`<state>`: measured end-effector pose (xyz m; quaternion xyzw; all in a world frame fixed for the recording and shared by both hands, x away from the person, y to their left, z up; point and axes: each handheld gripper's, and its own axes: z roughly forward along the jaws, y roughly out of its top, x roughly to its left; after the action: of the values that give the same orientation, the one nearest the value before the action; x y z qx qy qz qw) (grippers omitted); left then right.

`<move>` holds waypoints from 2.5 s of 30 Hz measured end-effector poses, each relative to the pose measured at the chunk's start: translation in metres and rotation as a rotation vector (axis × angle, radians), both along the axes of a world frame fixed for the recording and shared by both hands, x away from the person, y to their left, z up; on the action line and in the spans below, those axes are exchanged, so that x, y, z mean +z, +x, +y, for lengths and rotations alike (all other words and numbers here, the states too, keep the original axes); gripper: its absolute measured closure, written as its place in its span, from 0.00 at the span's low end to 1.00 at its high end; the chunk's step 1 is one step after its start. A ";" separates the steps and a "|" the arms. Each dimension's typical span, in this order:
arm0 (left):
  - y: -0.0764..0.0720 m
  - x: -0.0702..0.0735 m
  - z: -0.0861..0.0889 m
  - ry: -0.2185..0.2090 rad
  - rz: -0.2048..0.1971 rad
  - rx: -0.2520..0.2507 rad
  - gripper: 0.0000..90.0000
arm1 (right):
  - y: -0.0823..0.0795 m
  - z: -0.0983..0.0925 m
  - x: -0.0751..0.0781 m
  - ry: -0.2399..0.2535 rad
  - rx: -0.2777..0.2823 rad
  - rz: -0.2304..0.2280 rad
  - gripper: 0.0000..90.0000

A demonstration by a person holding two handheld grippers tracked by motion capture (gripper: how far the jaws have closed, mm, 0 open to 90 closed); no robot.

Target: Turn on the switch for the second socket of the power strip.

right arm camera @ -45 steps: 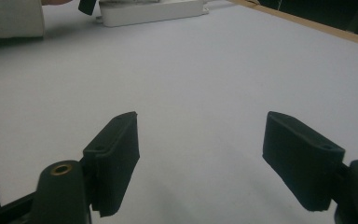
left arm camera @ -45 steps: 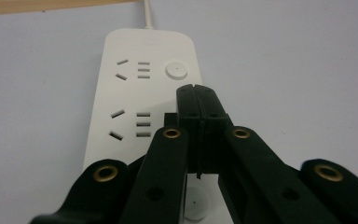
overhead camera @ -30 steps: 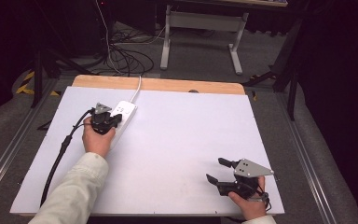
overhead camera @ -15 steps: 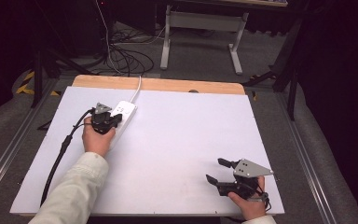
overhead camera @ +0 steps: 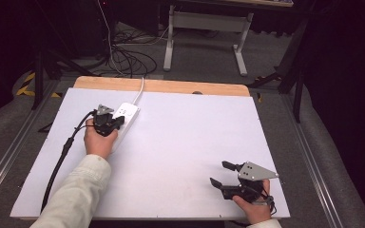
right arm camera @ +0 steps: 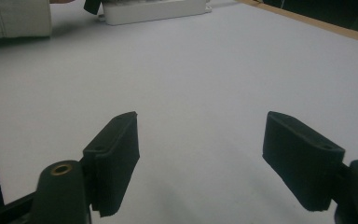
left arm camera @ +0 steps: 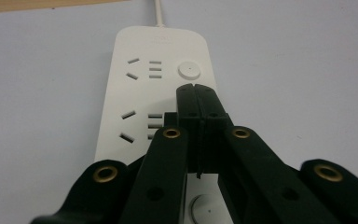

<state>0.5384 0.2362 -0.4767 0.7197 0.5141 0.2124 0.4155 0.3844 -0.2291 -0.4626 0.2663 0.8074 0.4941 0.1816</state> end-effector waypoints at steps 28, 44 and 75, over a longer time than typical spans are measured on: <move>0.000 0.002 -0.005 0.058 0.014 0.016 1.00 | 0.000 0.001 0.000 -0.005 0.002 0.001 0.30; 0.002 0.006 -0.015 0.155 0.018 0.011 1.00 | 0.000 0.000 0.000 -0.005 0.002 0.002 0.30; -0.010 0.030 -0.018 0.079 -0.011 -0.052 0.93 | -0.002 -0.003 0.000 0.003 -0.009 0.005 0.30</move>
<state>0.5284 0.2181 -0.4469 0.7475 0.4840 0.2258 0.3950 0.3825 -0.2316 -0.4628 0.2715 0.8059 0.4938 0.1816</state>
